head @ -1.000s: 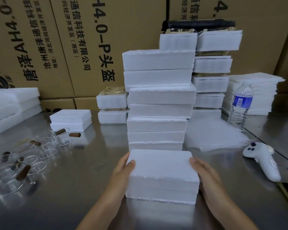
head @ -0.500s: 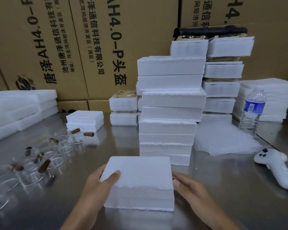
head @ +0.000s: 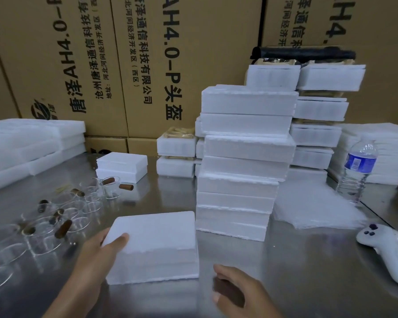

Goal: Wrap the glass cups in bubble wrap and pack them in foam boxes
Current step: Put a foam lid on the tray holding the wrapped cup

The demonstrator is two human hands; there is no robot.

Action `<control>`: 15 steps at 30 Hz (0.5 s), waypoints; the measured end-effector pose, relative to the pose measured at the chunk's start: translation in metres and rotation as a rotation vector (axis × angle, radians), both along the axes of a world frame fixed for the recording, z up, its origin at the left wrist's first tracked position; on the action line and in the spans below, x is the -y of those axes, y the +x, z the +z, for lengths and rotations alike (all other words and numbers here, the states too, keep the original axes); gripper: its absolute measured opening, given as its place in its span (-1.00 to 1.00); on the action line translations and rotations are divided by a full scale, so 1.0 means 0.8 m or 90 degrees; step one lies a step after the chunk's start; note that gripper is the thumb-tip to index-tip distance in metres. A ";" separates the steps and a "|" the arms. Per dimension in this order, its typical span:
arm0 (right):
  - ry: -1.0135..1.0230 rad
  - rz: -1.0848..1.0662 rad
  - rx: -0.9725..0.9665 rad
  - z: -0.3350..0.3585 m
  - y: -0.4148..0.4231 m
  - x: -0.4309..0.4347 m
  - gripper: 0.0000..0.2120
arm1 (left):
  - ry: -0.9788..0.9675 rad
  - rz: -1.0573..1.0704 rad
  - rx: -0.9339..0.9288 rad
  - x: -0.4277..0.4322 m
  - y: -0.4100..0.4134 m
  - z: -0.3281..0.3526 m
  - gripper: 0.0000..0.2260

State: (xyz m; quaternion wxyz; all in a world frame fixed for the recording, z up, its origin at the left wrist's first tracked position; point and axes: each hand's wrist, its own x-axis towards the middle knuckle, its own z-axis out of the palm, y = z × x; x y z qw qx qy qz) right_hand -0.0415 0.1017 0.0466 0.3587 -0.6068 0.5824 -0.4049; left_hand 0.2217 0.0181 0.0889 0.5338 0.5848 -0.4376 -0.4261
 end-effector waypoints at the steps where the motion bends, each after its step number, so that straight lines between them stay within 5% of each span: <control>1: -0.004 -0.004 -0.017 -0.001 0.001 0.000 -0.57 | -0.004 0.005 0.008 0.008 0.005 -0.001 -0.86; 15: -0.023 -0.033 0.014 -0.004 0.000 0.013 -0.60 | 0.004 0.005 0.009 0.156 -0.010 0.006 -0.69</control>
